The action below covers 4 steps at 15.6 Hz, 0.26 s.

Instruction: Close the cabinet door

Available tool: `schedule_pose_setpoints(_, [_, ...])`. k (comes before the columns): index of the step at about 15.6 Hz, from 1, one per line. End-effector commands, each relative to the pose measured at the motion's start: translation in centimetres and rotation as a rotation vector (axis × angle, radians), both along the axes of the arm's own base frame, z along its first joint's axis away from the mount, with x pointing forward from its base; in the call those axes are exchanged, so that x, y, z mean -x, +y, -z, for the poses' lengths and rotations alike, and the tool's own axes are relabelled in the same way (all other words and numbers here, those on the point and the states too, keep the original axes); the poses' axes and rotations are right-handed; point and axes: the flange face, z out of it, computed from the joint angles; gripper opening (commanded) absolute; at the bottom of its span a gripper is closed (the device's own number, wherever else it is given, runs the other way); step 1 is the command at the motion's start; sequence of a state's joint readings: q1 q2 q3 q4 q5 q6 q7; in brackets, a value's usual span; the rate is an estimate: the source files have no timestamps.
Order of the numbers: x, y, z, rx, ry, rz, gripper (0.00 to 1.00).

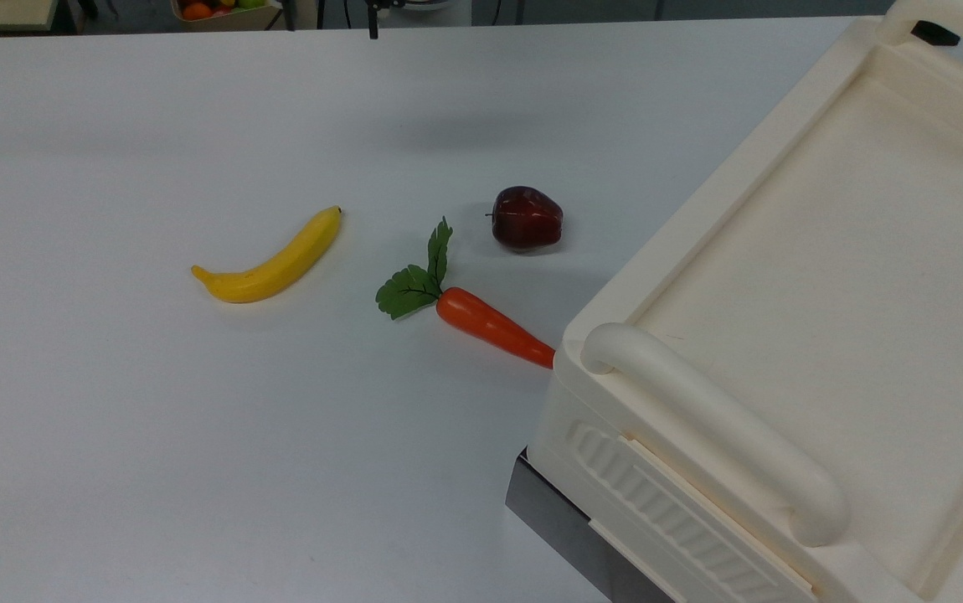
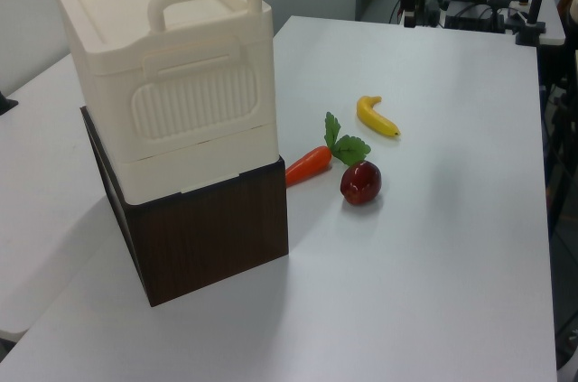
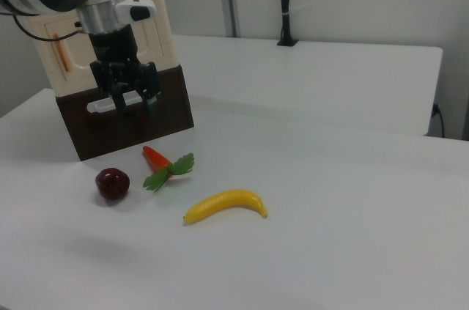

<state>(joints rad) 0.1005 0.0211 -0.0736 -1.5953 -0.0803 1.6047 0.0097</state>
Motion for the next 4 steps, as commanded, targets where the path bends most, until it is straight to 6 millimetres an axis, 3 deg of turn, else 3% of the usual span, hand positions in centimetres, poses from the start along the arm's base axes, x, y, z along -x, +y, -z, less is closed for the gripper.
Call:
schedule_pose_setpoints(1, [1.49,-0.45,-0.81,-0.015,0.006,0.001,1.0])
schedule_pose_setpoints(4, [1.5,-0.2,-0.87,-0.015,0.006,-0.002,1.0])
